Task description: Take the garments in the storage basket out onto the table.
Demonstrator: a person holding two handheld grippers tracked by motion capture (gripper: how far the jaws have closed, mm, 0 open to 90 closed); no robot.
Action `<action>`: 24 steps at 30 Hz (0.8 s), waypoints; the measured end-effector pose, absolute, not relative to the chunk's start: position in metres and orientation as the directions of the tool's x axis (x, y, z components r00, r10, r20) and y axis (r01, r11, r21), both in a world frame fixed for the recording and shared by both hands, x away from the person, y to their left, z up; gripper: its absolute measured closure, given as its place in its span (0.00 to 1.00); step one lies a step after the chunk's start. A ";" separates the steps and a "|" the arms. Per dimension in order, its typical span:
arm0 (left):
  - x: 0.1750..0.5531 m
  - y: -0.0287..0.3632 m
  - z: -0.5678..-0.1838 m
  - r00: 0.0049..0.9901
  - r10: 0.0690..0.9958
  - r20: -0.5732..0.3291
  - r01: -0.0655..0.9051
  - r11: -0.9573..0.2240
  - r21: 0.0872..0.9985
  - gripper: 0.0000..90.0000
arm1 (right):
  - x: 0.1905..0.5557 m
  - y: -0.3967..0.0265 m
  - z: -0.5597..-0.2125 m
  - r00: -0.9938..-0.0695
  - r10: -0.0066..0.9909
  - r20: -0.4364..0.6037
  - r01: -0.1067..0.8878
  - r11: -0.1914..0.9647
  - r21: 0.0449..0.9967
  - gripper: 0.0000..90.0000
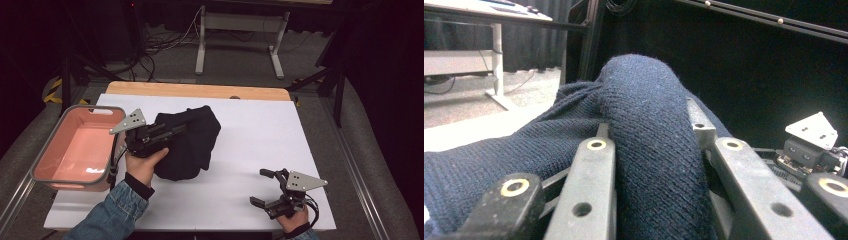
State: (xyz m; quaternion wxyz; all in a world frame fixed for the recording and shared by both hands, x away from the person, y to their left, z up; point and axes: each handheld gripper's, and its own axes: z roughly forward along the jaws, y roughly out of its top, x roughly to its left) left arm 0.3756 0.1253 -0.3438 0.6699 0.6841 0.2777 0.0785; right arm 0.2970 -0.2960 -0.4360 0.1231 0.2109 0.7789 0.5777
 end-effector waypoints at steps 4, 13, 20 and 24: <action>0.377 0.116 -0.349 0.830 0.498 -0.251 0.265 0.042 0.963 0.82 | 0.297 -0.296 -0.436 -0.882 0.468 0.053 0.186 0.243 0.952 0.04; 0.384 0.105 -0.362 0.817 0.511 -0.268 0.292 0.034 0.956 0.82 | 0.297 -0.296 -0.436 -0.883 0.466 0.053 0.185 0.241 0.953 0.04; 0.389 0.096 -0.371 0.807 0.524 -0.271 0.305 0.023 0.952 0.82 | 0.296 -0.296 -0.436 -0.885 0.463 0.054 0.183 0.239 0.954 0.04; 0.392 0.091 -0.376 0.795 0.538 -0.279 0.315 0.026 0.949 0.82 | 0.296 -0.296 -0.436 -0.885 0.462 0.055 0.184 0.240 0.953 0.04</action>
